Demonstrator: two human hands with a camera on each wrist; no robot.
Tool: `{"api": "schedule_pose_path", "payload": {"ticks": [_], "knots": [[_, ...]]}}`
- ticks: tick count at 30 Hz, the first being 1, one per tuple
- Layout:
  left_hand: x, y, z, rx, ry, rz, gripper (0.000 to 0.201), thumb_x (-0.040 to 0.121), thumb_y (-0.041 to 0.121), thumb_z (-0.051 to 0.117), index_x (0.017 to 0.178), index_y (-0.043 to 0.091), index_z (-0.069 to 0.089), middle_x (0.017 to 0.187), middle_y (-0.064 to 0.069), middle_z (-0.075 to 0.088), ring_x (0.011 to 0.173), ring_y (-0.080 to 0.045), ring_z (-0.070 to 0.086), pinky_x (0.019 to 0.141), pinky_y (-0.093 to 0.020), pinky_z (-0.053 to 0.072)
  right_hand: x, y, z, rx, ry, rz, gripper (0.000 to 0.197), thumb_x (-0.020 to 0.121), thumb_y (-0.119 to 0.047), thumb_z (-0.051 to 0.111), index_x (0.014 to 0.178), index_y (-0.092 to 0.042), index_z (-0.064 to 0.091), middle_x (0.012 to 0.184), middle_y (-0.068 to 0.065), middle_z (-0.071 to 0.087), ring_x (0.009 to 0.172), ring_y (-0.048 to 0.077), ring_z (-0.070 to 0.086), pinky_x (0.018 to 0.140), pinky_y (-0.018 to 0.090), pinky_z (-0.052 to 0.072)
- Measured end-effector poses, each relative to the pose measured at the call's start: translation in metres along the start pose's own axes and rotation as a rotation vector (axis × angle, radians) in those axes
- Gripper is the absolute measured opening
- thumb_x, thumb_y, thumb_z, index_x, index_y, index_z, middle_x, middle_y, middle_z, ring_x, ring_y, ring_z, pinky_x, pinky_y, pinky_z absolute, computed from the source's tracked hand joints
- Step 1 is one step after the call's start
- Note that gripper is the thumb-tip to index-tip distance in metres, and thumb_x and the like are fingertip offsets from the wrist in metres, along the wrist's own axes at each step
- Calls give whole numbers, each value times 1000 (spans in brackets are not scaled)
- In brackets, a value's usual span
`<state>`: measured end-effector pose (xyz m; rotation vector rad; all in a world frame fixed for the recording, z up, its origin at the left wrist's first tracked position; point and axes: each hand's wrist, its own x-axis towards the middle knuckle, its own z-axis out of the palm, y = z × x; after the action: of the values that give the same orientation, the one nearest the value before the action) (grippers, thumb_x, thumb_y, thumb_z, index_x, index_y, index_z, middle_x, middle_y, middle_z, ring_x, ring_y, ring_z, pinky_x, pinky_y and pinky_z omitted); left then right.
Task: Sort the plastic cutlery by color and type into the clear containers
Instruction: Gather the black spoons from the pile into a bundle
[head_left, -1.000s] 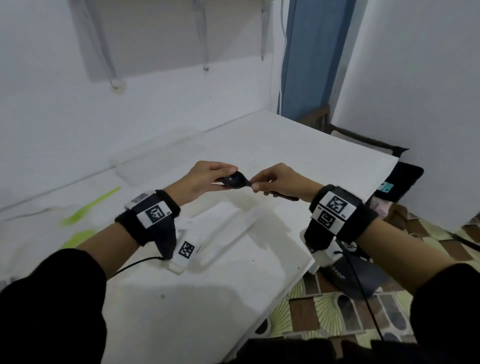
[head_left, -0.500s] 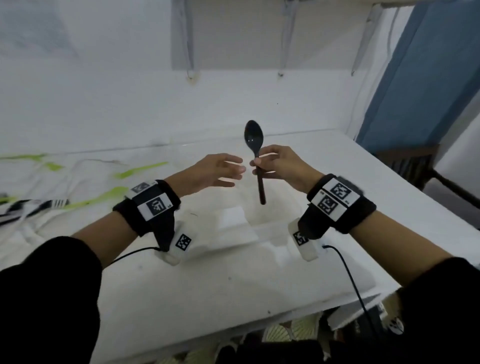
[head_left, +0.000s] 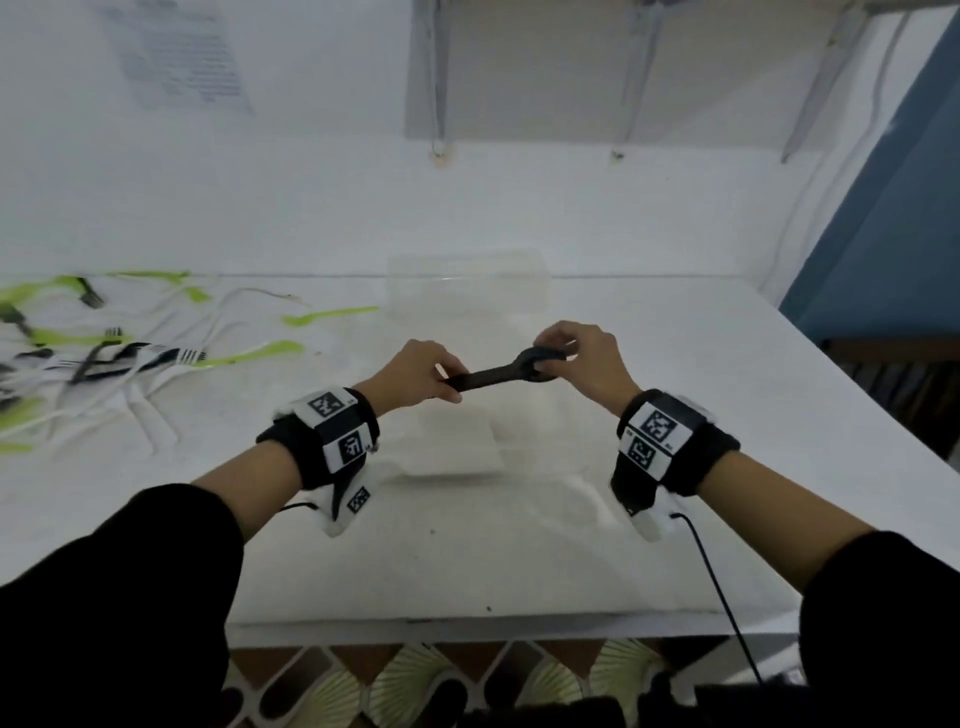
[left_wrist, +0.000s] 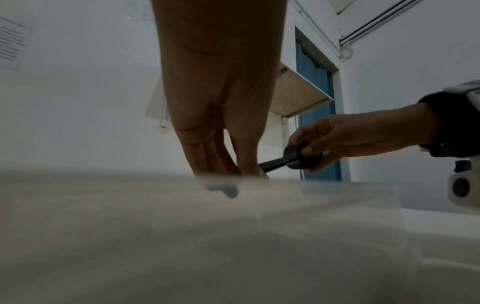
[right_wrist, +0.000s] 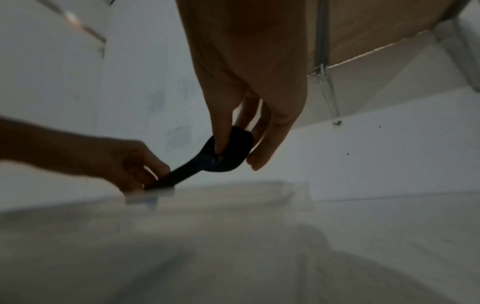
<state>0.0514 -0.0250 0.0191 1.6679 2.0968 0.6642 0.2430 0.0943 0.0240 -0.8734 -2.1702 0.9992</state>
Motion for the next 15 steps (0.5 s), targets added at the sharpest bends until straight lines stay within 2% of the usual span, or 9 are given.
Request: {"api": "schedule_pose_path", "payload": {"ticks": [1, 2, 4, 7, 9, 11, 15], "knots": [[0, -1, 4, 19, 1, -5, 31, 72, 6, 77, 103, 7, 70, 94, -8, 66, 73, -10, 62, 65, -3, 35, -2, 5, 0, -97, -33, -32, 22, 71, 0, 73, 92, -7, 68, 91, 11, 69, 88, 26, 65, 73, 13, 46], [1, -2, 8, 33, 1, -8, 32, 72, 7, 77, 104, 7, 70, 97, -11, 66, 83, -18, 62, 65, -4, 34, -4, 10, 0, -176, -65, -56, 22, 72, -2, 72, 93, -8, 69, 91, 11, 69, 89, 25, 64, 76, 19, 47], [4, -1, 18, 60, -1, -7, 32, 73, 7, 77, 104, 7, 71, 99, -13, 67, 94, -25, 59, 66, -13, 33, -6, 17, 1, -332, -111, -94, 22, 75, -5, 68, 97, -10, 69, 93, 10, 66, 89, 24, 61, 79, 31, 46], [8, 3, 31, 95, 24, -5, 27, 72, 6, 76, 99, 7, 72, 97, -12, 69, 93, -24, 60, 71, -21, 35, -9, 23, 4, -533, -180, -131, 21, 80, -7, 64, 101, -9, 67, 96, 10, 62, 90, 25, 57, 71, 30, 39], [9, 4, 36, 138, 42, -9, 25, 73, 6, 74, 97, 8, 72, 96, -9, 69, 92, -24, 61, 74, -25, 39, -12, 26, 7, -587, -194, -157, 20, 81, -8, 63, 101, -7, 65, 97, 10, 61, 89, 27, 56, 67, 29, 35], [9, 4, 40, 180, 40, -3, 24, 73, 7, 73, 97, 8, 72, 95, -9, 70, 93, -25, 61, 78, -29, 43, -14, 29, 10, -621, -195, -179, 19, 83, -8, 61, 102, -6, 63, 97, 10, 60, 88, 28, 57, 67, 31, 36], [8, 0, 46, 196, 71, -36, 26, 76, 10, 71, 102, 11, 71, 101, -6, 70, 98, -23, 61, 77, -26, 41, -11, 27, 13, -817, -299, -189, 22, 87, -9, 55, 107, -9, 64, 105, 8, 59, 94, 26, 57, 70, 30, 38]]}}
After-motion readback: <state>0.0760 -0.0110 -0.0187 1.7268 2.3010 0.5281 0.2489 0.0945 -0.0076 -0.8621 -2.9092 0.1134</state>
